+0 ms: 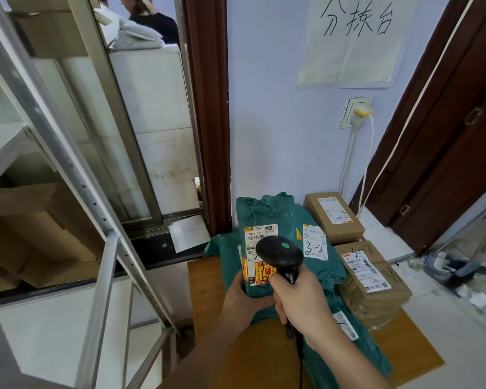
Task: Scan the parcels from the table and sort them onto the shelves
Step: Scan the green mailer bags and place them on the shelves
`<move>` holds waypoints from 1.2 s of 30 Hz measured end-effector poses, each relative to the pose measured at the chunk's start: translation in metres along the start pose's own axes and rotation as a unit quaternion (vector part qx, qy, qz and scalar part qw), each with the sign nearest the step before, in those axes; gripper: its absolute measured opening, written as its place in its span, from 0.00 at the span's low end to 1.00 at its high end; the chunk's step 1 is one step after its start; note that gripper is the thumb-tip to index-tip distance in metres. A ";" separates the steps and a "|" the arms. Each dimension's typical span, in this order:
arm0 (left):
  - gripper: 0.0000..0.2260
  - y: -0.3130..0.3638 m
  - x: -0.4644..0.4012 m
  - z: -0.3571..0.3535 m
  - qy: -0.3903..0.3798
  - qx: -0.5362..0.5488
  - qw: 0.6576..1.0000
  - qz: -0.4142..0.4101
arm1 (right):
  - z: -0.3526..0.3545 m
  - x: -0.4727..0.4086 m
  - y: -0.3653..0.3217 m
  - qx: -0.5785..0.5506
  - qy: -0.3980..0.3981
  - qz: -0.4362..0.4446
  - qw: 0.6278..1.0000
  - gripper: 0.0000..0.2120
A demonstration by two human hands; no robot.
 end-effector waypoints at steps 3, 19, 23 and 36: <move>0.34 -0.003 -0.001 0.001 -0.003 0.003 1.000 0.005 | -0.002 0.000 0.002 0.004 -0.011 -0.011 1.000 0.09; 0.35 -0.027 0.001 0.014 -0.008 -0.004 0.999 0.031 | -0.014 0.008 0.003 0.016 -0.014 -0.020 1.000 0.07; 0.33 -0.025 0.010 0.016 -0.009 -0.001 1.000 0.025 | -0.010 0.017 -0.002 0.034 -0.005 -0.009 0.999 0.07; 0.18 0.024 0.110 0.028 0.098 0.152 0.983 0.014 | 0.011 0.087 -0.011 0.096 -0.105 0.094 0.985 0.10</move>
Point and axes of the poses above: each hand's wrist, its own x-axis away from the middle knuckle, its own z-axis out of the back of the hand, y = z × x, the point moved 7 cm from there along -x, towards the middle knuckle, and after that the axes turned 2 degrees about -x, right-handed, at the moved point
